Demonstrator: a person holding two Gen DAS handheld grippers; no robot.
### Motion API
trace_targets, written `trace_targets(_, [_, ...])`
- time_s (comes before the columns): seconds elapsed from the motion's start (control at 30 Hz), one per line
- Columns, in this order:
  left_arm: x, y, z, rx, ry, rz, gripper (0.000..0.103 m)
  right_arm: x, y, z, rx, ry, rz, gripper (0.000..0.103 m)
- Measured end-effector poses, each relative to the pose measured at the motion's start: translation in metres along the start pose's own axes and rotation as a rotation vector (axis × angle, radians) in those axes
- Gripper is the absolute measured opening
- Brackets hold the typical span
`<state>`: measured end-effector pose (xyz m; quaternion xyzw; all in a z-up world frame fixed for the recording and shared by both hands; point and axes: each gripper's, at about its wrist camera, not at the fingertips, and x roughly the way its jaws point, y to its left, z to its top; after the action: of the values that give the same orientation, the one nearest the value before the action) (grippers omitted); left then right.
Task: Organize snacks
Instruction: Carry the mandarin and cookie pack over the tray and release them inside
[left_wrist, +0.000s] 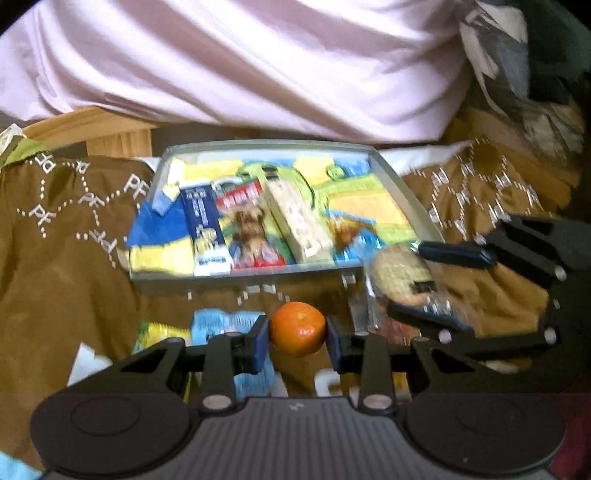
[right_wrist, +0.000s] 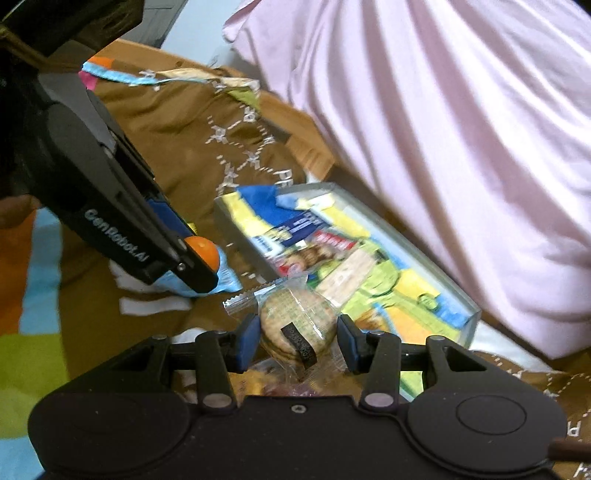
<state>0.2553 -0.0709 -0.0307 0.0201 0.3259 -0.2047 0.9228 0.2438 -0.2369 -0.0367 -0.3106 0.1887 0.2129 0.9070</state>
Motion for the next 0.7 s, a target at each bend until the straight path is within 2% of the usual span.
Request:
trace_targets(0.1, [0.009,-0.001,0.019,-0.005,-0.047,0.027,0.036,0.005,-0.011,0.005,0.021,-0.021,-0.043,0.047])
trace_targets(0.33, [0.042,-0.006,0.070,-0.024,-0.126,0.037,0.036,0.023,-0.045,0.008,0.089,-0.057,-0.132,0.048])
trace_targets(0.5, [0.074,-0.017,0.096,-0.027,-0.138,0.015,0.036,0.037,-0.075,0.001,0.158,-0.037,-0.184,0.048])
trace_targets(0.7, [0.120,-0.034,0.107,-0.007,-0.108,-0.002,0.036,0.061,-0.102,-0.016,0.251,0.027,-0.229,0.048])
